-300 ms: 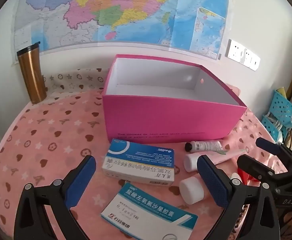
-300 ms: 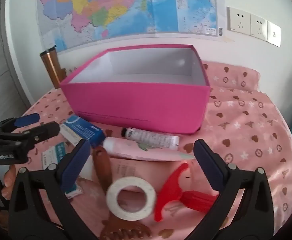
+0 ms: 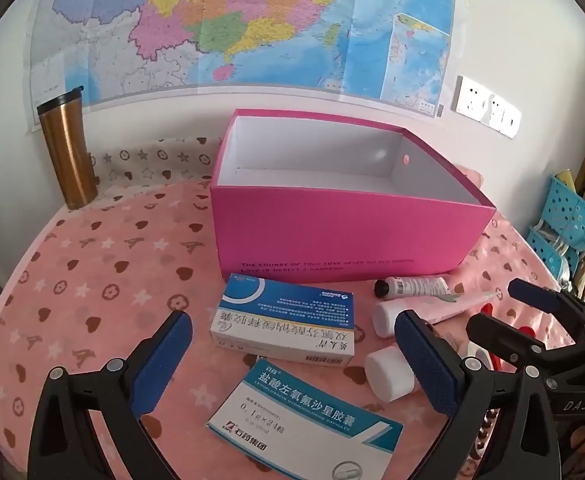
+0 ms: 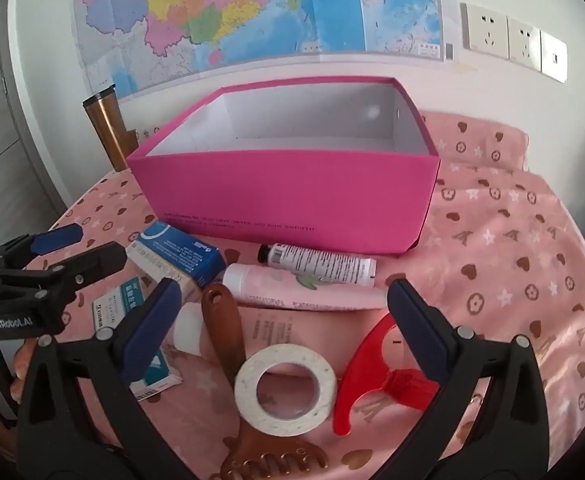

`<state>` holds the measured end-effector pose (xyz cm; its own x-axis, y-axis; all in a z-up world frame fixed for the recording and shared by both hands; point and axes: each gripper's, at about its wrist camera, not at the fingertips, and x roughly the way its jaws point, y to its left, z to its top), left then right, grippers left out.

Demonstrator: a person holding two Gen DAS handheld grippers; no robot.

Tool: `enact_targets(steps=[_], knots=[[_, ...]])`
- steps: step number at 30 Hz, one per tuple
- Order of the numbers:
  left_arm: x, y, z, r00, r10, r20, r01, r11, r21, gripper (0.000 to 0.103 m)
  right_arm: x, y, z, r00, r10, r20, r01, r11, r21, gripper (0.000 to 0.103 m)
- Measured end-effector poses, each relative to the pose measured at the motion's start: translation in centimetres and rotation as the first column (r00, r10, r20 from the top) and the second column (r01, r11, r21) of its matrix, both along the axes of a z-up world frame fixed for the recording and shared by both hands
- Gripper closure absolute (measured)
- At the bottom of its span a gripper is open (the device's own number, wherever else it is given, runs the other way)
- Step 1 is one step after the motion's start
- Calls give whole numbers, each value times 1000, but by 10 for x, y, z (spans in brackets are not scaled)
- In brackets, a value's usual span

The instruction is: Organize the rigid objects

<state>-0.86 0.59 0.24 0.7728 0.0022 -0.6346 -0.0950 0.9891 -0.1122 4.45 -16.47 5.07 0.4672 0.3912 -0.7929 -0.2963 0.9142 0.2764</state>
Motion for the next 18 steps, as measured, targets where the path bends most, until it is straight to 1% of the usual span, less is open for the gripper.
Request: enact_targets(steps=[1,2,4,5,18], knots=[[-1,0,0,1000,0,-1,0,1000,0,0,0,-1,2,1000,-1,-5,1,1000,2,0],[-1,1,1,1000,-2,-1,2,1000,0,0,-3,2,-3,1000,-1,-5,1,1000,2,0],[-1,2,2,1000,-6,-5,6,1000,-1,0,-4,3,-2,1000,6,0,-6,1000,4,0],[-1,-4,-3,1000,-3,-5,3,1000,4,0,-4,4,-1,1000,8,2,-8,1000,4,0],[-2,-9,0,1000,-7,0,7,1000,11,0,-5,3,3,1000,14,7,-14,1000,26,0]])
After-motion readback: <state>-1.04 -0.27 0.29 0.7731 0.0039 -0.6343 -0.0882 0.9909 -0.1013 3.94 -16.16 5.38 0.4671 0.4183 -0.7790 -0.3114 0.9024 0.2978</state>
